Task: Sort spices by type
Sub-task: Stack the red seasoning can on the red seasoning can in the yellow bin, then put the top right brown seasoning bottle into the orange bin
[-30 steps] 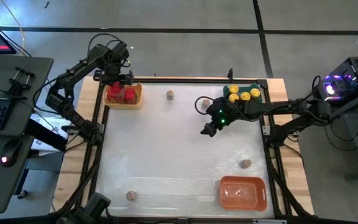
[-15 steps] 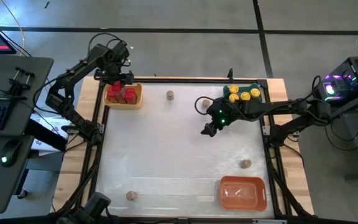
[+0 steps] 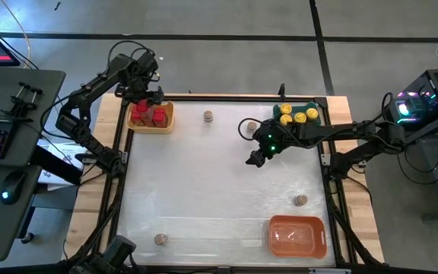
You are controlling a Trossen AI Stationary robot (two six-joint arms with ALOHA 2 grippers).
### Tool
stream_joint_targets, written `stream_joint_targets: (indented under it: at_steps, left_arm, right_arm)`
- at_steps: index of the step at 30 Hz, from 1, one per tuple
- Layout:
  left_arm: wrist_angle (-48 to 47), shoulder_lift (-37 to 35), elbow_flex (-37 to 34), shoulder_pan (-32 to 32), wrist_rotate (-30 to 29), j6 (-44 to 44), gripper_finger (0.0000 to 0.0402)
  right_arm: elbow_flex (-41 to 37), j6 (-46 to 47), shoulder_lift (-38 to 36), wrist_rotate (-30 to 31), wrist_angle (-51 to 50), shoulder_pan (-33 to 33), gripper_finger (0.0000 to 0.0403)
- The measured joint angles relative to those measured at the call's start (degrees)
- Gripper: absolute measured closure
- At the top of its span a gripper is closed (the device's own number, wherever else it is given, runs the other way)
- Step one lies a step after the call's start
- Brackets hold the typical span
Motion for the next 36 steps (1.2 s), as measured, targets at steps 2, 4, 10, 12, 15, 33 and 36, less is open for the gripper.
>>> stream_joint_targets:
  at_steps: [2,4,10,12,15,33,36]
  left_arm:
    - [0.49,0.0,0.0,0.0,-0.16,-0.02,0.0161]
    - [1.14,0.0,0.0,0.01,-0.72,-0.04,0.0161]
    - [1.8,0.0,0.0,0.0,-0.9,-0.04,0.0161]
    - [2.18,0.0,0.0,0.0,-0.9,-0.05,0.016]
    - [2.25,0.0,0.0,0.01,-0.85,-0.07,0.0155]
    - [2.94,0.0,0.0,0.63,-0.87,-0.01,0.0101]
    - [3.62,0.0,0.0,0.63,-0.87,-0.35,0.0101]
  right_arm:
    - [0.0,0.07,0.0,0.0,0.0,0.0,0.0132]
    - [0.0,0.2,0.0,0.02,0.0,0.0,0.0132]
    - [0.0,0.2,0.0,0.02,0.0,0.0,0.0132]
    - [0.0,0.2,0.0,0.02,0.0,0.0,0.0132]
    - [0.0,0.19,0.0,0.02,0.0,0.0,0.0132]
    - [0.0,0.5,0.0,0.02,0.02,-0.02,0.0132]
    - [0.0,0.61,0.0,0.02,0.02,-0.02,0.0132]
